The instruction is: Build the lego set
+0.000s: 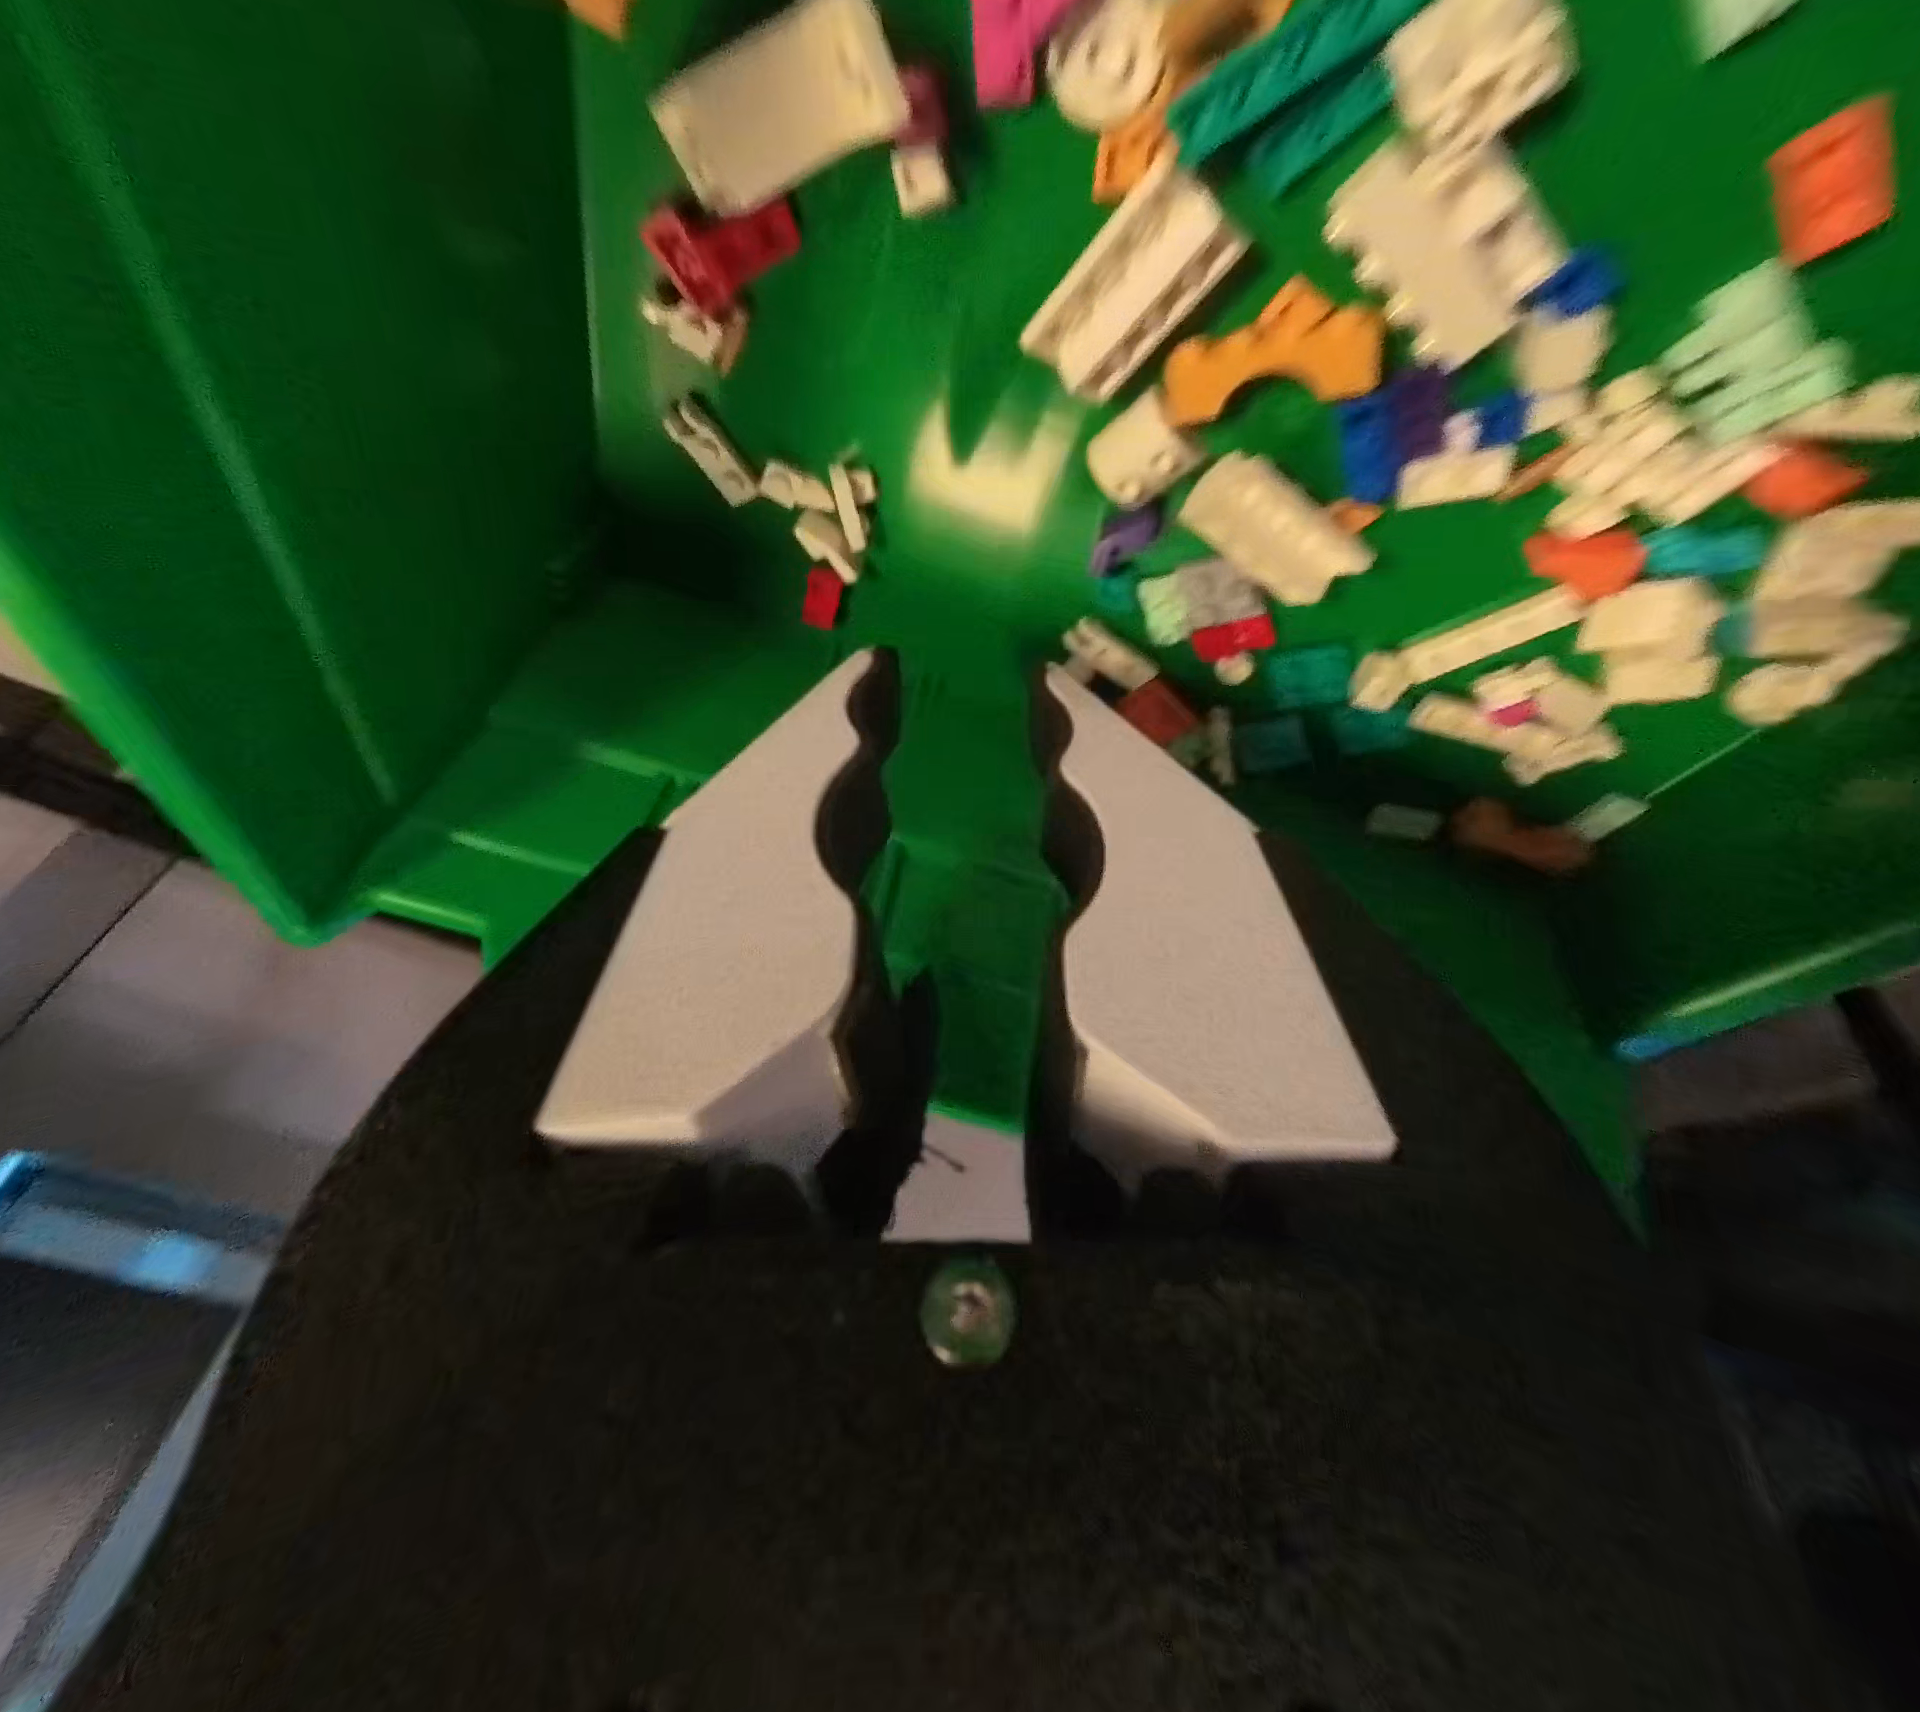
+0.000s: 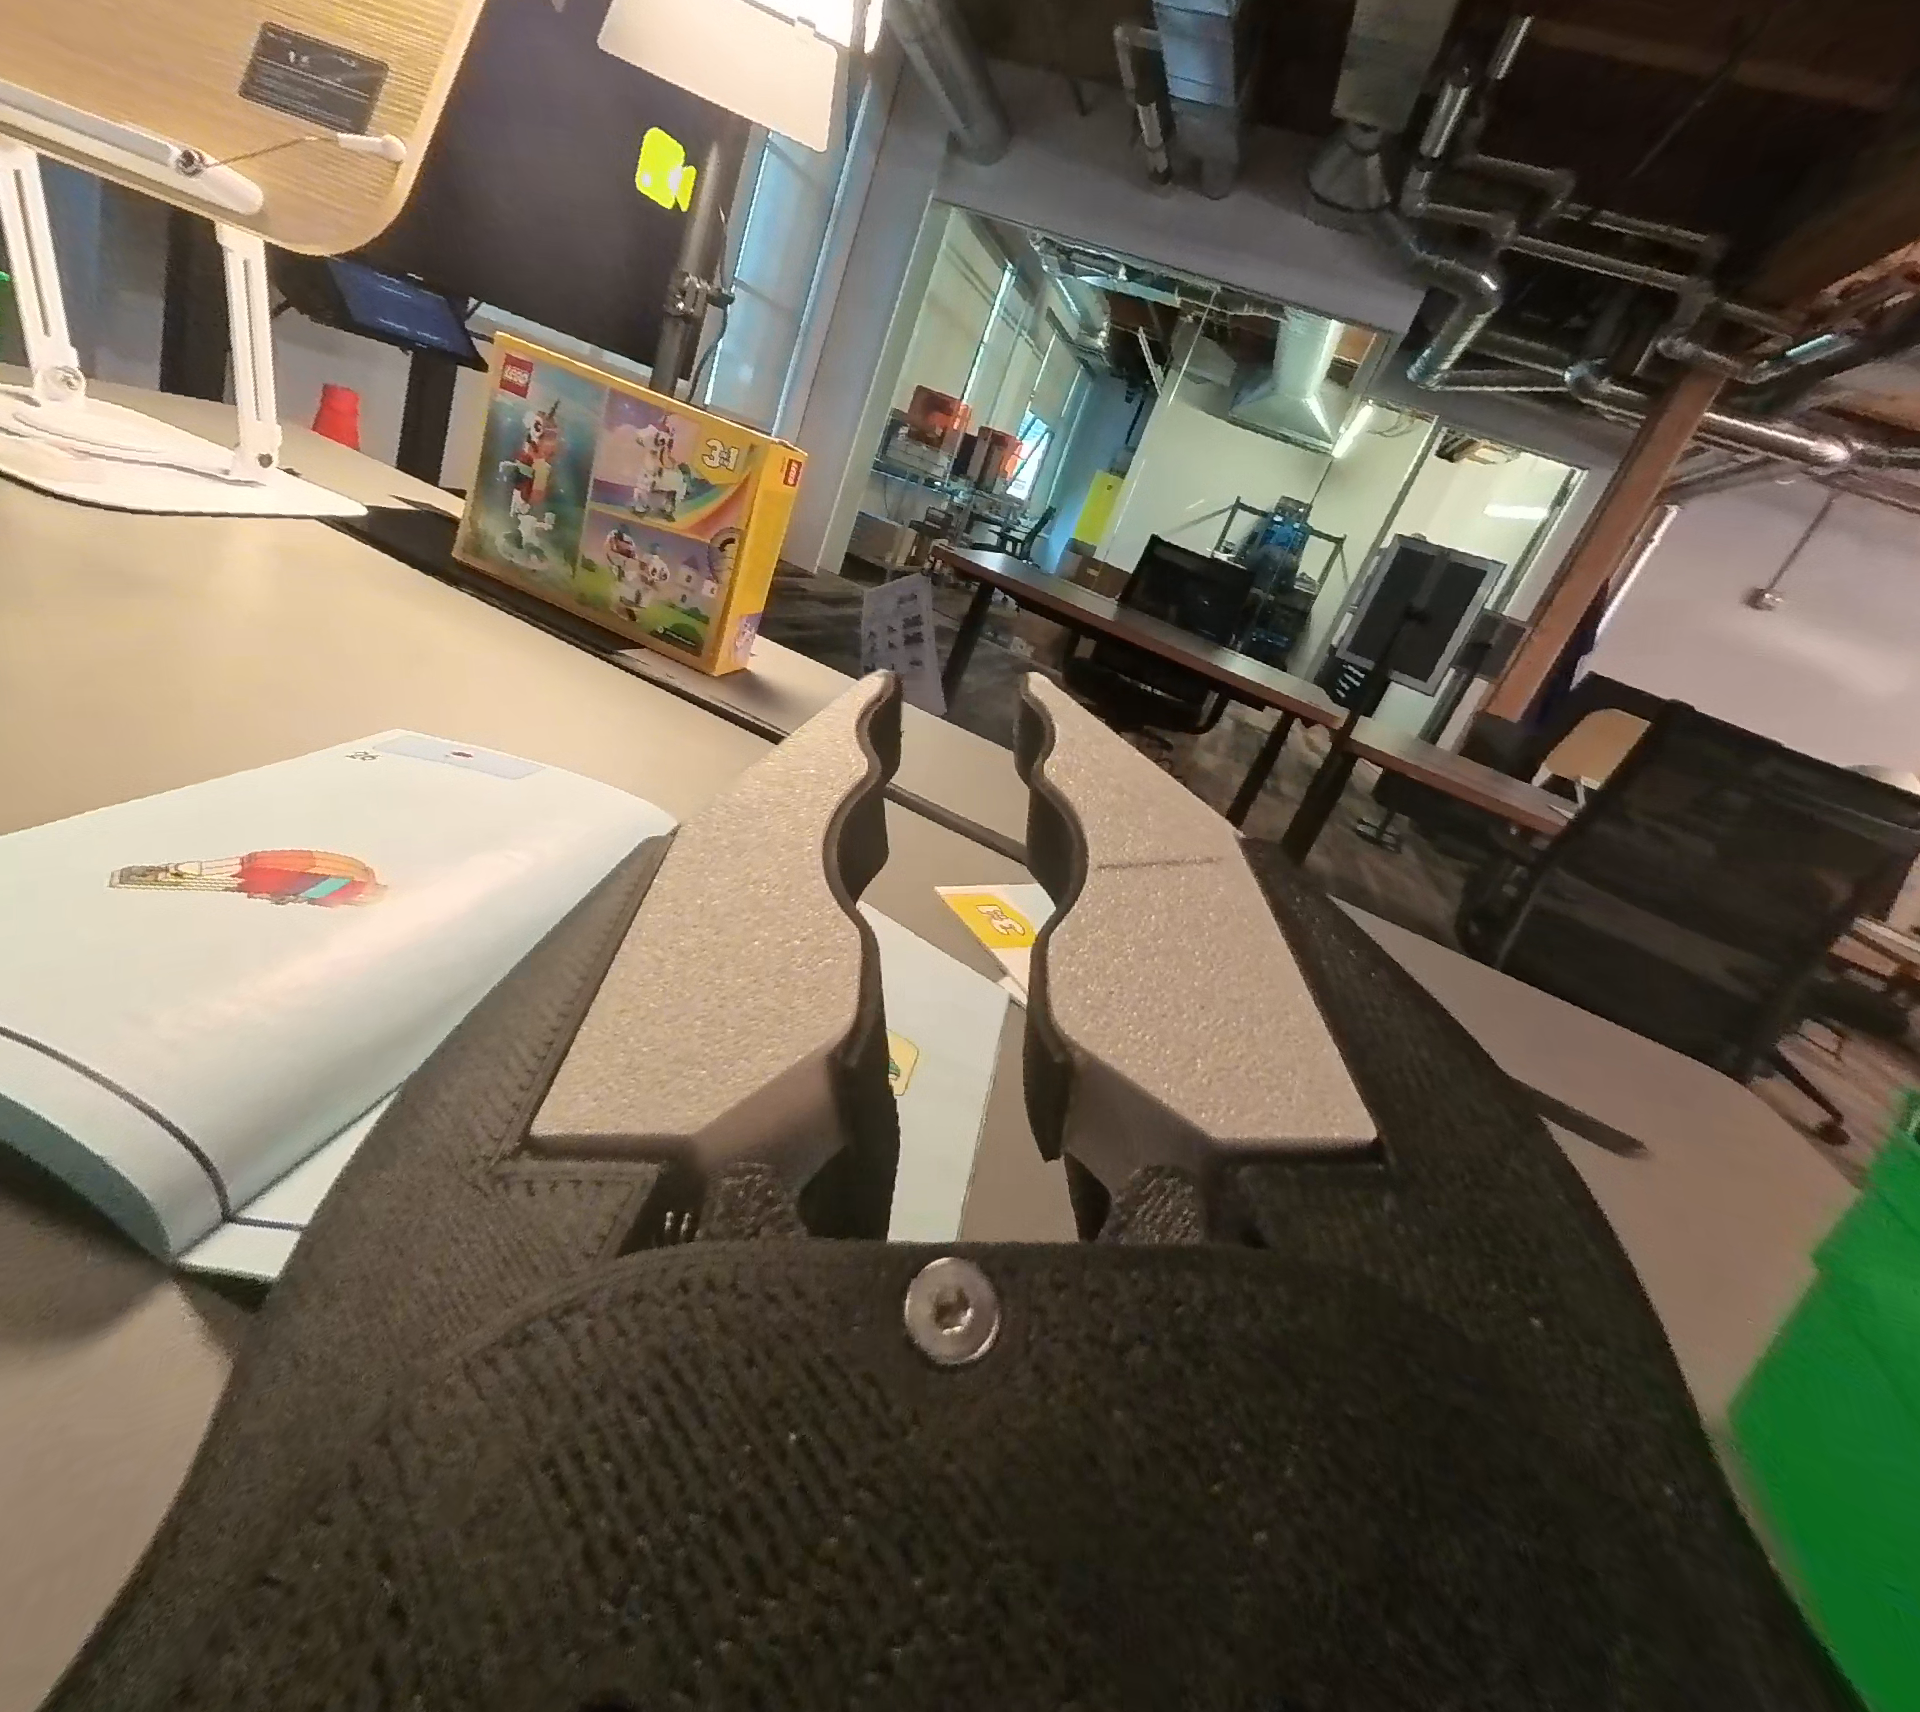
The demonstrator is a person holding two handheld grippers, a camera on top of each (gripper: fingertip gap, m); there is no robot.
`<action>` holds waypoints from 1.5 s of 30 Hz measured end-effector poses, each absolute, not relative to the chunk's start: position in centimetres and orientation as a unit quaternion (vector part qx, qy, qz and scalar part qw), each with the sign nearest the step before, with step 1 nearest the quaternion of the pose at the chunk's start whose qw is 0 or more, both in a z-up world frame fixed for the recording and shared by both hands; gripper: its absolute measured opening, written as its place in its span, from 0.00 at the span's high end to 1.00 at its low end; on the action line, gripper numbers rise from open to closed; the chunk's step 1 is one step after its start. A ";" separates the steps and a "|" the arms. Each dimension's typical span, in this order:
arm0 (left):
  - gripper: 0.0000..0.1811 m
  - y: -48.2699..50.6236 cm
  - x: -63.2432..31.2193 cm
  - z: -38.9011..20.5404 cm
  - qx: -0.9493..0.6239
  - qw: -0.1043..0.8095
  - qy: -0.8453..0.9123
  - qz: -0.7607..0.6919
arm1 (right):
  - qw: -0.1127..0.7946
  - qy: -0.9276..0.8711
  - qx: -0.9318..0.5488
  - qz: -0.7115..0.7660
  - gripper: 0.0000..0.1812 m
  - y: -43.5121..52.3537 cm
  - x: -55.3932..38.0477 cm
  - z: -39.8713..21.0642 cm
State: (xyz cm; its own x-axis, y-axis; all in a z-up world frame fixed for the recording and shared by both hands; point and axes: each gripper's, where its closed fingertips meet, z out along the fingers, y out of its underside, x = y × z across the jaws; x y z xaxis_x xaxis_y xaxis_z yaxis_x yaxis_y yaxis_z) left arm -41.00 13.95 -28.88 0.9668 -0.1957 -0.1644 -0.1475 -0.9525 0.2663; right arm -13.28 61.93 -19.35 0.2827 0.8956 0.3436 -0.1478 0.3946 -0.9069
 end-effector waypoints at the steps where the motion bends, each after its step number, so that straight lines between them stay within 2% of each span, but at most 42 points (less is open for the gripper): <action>1: 0.87 13.2 -41.5 -29.2 0.978 0.159 -0.092 -0.096 | 0.692 -0.465 -0.402 0.377 0.89 62.0 -13.3 -19.4; 3: 0.87 12.5 -42.1 -29.7 0.968 0.198 -0.115 -0.103 | 0.690 -0.463 -0.405 0.380 0.89 62.0 -13.3 -19.4; 18: 0.89 12.9 -45.3 -32.0 0.969 0.201 -0.096 -0.104 | 0.688 -0.473 -0.401 0.377 0.89 61.6 -13.5 -19.6; 23: 0.93 12.2 -45.3 -32.2 0.960 0.240 -0.116 -0.089 | 0.688 -0.475 -0.399 0.376 0.89 61.5 -13.6 -19.6; 26: 0.97 12.1 -45.4 -32.2 0.959 0.243 -0.117 -0.087 | 0.687 -0.475 -0.400 0.377 0.89 61.5 -13.6 -19.6; 30: 0.97 11.9 -45.5 -31.3 0.959 0.235 -0.113 -0.107 | 0.687 -0.473 -0.402 0.378 0.89 61.6 -13.5 -19.6; 32: 0.97 12.3 -45.7 -29.4 0.967 0.194 -0.088 -0.138 | 0.686 -0.472 -0.402 0.380 0.89 61.6 -13.5 -19.6; 38: 0.97 16.5 -41.5 -22.0 0.979 -0.061 -0.032 -0.191 | 0.681 -0.481 -0.392 0.389 0.89 61.0 -13.7 -19.7; 45: 0.97 23.9 -29.0 -14.1 0.920 -0.284 -0.002 -0.272 | 0.666 -0.497 -0.367 0.418 0.90 59.3 -13.7 -19.6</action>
